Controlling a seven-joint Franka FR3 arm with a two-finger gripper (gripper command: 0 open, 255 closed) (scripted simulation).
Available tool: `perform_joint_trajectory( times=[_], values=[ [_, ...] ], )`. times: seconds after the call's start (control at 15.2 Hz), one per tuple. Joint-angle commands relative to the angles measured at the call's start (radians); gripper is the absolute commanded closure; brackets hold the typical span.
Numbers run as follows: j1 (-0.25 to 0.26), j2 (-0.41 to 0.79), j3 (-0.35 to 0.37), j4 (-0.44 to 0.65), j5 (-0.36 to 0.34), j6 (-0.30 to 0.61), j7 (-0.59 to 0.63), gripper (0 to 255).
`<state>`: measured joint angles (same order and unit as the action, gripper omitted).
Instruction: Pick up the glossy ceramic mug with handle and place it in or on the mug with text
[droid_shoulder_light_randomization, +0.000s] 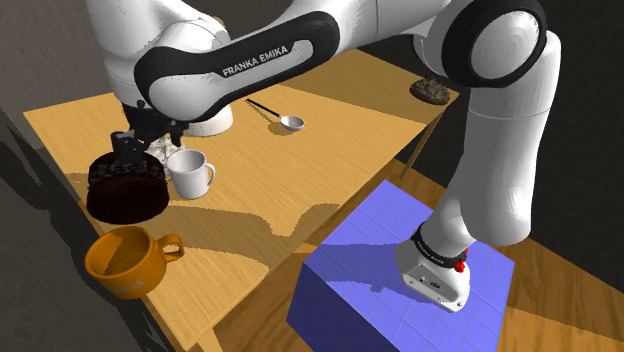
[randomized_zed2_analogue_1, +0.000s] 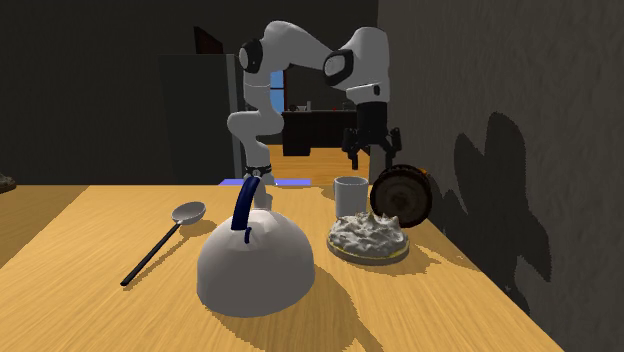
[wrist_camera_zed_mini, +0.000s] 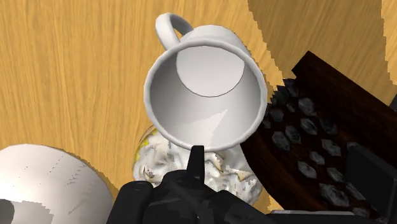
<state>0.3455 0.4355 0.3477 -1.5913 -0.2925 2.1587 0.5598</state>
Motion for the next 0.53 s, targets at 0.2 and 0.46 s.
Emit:
perform_joint_trajectory(
  times=[0.2,0.46],
  values=[
    [0.013,0.066,-0.012,-0.029,0.006,-0.012,0.001,0],
    [0.008,0.018,-0.002,-0.048,0.022,-0.04,-0.001,255]
  ],
)
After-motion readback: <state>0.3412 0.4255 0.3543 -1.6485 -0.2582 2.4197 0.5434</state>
